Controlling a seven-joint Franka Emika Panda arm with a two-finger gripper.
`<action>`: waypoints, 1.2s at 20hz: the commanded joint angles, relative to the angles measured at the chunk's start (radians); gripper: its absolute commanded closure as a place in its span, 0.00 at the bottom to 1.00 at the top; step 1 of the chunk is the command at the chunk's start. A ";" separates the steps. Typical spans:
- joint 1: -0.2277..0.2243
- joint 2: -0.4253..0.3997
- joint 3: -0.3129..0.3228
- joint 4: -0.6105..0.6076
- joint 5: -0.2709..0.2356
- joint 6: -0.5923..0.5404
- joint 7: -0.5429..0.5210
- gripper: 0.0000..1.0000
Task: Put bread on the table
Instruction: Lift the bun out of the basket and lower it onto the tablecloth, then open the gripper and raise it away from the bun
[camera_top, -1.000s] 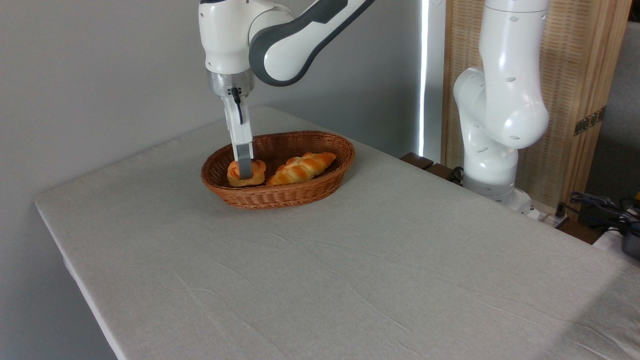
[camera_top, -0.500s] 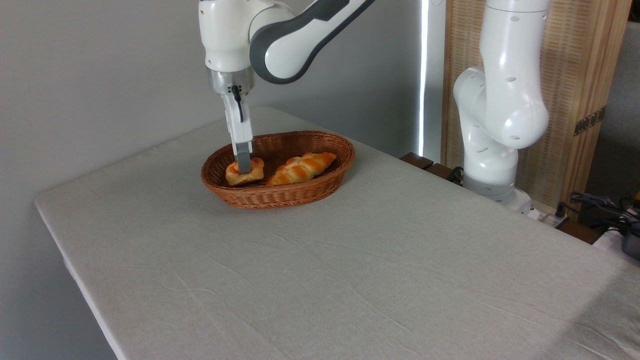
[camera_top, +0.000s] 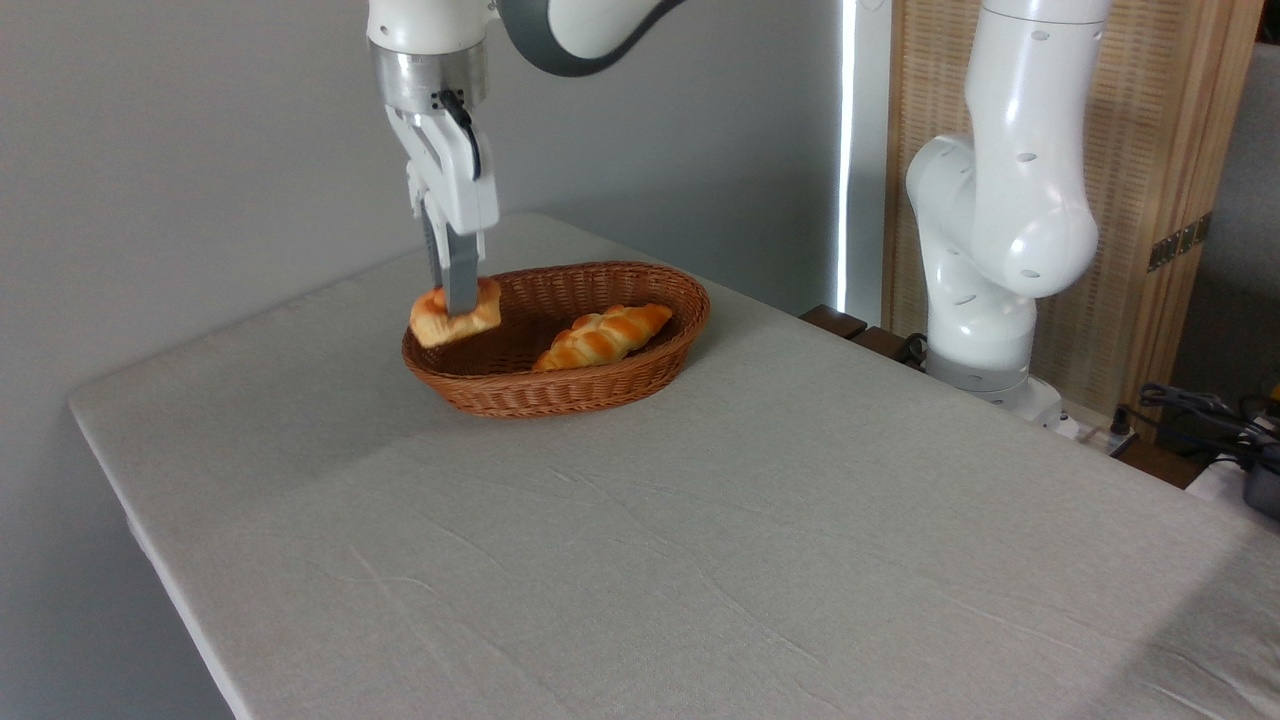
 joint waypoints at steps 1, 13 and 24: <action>-0.005 0.059 0.082 0.026 -0.003 0.065 0.074 0.80; 0.022 0.255 0.058 0.025 0.002 0.224 0.077 0.00; 0.029 0.228 0.058 0.031 0.000 0.224 0.093 0.00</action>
